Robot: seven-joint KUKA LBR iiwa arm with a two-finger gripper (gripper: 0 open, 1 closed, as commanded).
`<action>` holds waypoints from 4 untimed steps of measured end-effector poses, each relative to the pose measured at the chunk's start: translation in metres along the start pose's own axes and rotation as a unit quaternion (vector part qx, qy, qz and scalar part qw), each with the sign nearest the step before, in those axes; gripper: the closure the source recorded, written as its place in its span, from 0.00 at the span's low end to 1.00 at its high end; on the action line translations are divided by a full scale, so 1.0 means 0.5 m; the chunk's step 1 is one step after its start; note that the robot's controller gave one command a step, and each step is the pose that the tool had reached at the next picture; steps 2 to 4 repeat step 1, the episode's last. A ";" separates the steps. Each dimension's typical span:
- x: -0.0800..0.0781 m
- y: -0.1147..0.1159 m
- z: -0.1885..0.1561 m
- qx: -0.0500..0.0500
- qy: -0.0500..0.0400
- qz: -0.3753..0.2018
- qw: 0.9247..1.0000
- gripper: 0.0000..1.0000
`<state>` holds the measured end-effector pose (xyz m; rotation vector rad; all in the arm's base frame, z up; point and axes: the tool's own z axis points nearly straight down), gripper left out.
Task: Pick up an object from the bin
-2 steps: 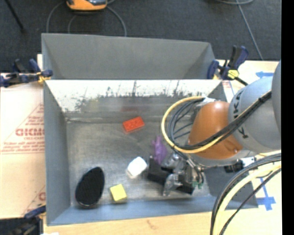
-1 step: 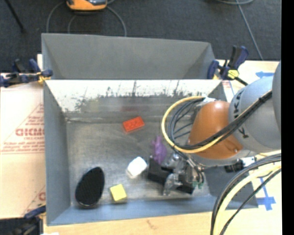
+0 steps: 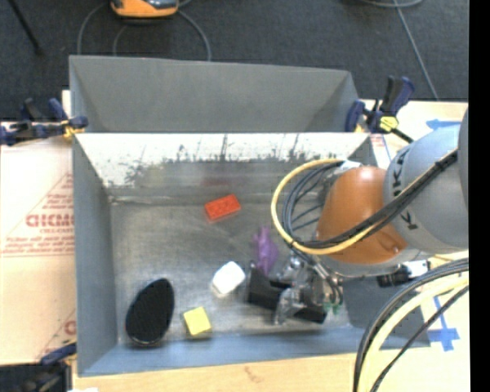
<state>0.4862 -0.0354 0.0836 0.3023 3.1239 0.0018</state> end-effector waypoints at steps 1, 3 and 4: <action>0.006 -0.002 -0.035 0.001 0.006 0.000 1.000 1.00; 0.006 -0.002 -0.035 0.001 0.006 0.000 1.000 1.00; 0.006 -0.002 -0.035 0.001 0.006 0.000 1.000 1.00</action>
Offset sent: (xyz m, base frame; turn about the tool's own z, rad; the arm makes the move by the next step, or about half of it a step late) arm -0.0001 0.0001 0.1075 0.0000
